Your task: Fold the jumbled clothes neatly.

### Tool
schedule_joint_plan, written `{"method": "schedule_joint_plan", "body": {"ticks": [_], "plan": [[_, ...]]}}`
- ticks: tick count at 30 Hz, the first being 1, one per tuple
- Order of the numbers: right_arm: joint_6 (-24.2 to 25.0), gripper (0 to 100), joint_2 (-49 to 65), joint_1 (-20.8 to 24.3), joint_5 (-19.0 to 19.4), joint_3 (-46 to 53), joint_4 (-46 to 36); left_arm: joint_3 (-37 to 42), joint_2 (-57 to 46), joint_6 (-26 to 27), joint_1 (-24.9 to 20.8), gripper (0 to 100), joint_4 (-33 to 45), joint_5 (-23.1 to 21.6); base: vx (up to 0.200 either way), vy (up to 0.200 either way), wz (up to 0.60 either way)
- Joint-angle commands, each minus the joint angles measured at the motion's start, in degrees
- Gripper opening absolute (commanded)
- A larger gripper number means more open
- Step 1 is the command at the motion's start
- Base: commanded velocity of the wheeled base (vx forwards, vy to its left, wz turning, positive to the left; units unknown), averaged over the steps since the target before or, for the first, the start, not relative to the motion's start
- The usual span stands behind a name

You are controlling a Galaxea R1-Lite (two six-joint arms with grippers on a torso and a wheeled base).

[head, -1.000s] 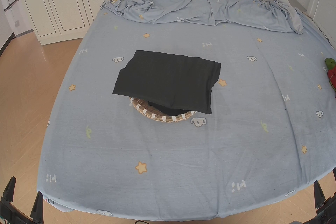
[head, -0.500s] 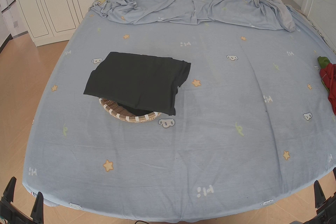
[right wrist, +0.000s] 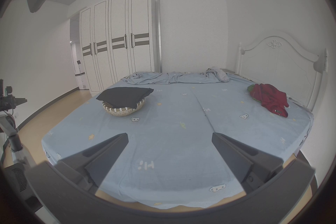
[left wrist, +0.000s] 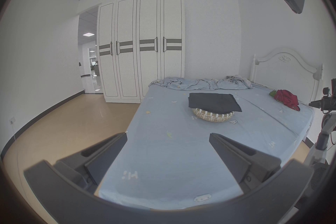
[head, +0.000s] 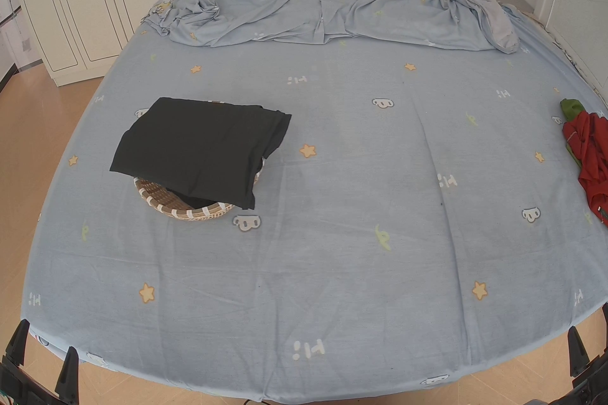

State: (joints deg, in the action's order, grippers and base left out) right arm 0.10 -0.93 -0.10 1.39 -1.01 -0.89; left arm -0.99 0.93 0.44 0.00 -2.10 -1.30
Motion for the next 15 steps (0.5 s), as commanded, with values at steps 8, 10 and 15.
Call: {"method": "schedule_joint_plan", "body": {"ticks": [8, 10, 15], "plan": [[-0.01, 100, 0.84, 0.01, 0.02, 0.66, 0.01, 0.99, -0.93, 0.00, 0.00, 100, -0.01, -0.01, 0.000, -0.200, 0.00], [-0.01, 100, 0.84, 0.01, 0.02, 0.66, 0.01, 0.99, -0.93, 0.00, 0.00, 100, -0.01, -0.01, 0.000, -0.200, 0.00], [-0.01, 100, 0.84, 0.01, 0.02, 0.66, 0.01, 0.99, -0.93, 0.00, 0.00, 100, -0.01, -0.01, 0.000, -0.200, 0.00]]}}
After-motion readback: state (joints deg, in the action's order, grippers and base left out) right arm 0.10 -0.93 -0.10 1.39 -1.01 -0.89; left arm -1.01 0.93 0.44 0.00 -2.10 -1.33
